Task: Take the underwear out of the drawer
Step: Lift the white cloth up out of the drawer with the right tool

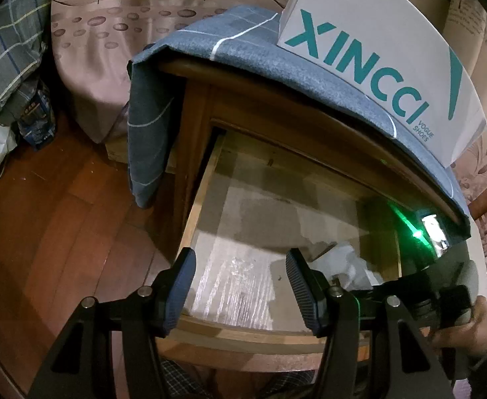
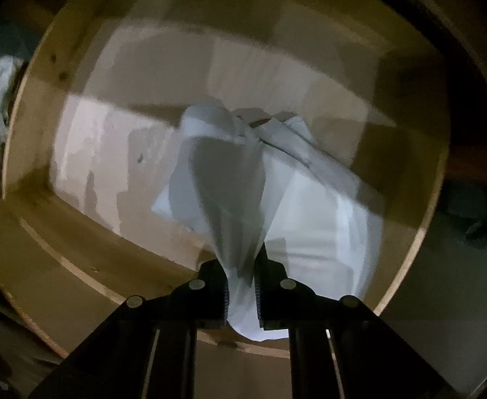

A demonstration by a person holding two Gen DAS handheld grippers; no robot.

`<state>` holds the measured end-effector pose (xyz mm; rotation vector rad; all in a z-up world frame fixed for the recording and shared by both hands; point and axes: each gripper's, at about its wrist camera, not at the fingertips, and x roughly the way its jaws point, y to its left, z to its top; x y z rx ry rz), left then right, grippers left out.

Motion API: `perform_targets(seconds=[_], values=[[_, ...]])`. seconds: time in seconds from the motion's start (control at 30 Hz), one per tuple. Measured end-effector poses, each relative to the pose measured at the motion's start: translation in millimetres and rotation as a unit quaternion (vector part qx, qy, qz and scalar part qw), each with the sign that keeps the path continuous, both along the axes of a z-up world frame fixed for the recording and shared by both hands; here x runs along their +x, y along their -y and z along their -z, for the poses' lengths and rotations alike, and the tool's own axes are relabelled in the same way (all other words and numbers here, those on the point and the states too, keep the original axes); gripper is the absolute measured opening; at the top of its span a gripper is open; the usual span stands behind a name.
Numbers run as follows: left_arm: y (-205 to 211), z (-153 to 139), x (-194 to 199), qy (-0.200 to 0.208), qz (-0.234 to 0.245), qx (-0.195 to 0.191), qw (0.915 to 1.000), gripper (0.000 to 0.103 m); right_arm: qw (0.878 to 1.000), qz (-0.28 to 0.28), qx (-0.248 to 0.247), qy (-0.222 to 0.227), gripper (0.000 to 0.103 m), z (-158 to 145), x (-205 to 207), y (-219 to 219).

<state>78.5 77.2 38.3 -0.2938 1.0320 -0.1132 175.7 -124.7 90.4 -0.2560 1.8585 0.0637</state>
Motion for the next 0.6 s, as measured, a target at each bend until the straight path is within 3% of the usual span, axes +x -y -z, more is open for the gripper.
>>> perform_targets(seconds=[0.27,0.6], values=[[0,0,0,0.002,-0.001,0.007,1.0,0.058,0.998,0.032,0.031,0.046,0.01,-35,-4,2],[0,0,-1,0.005,-0.003,0.019,0.9998,0.058,0.987,0.088,0.084,0.106,0.009,-47,-7,15]])
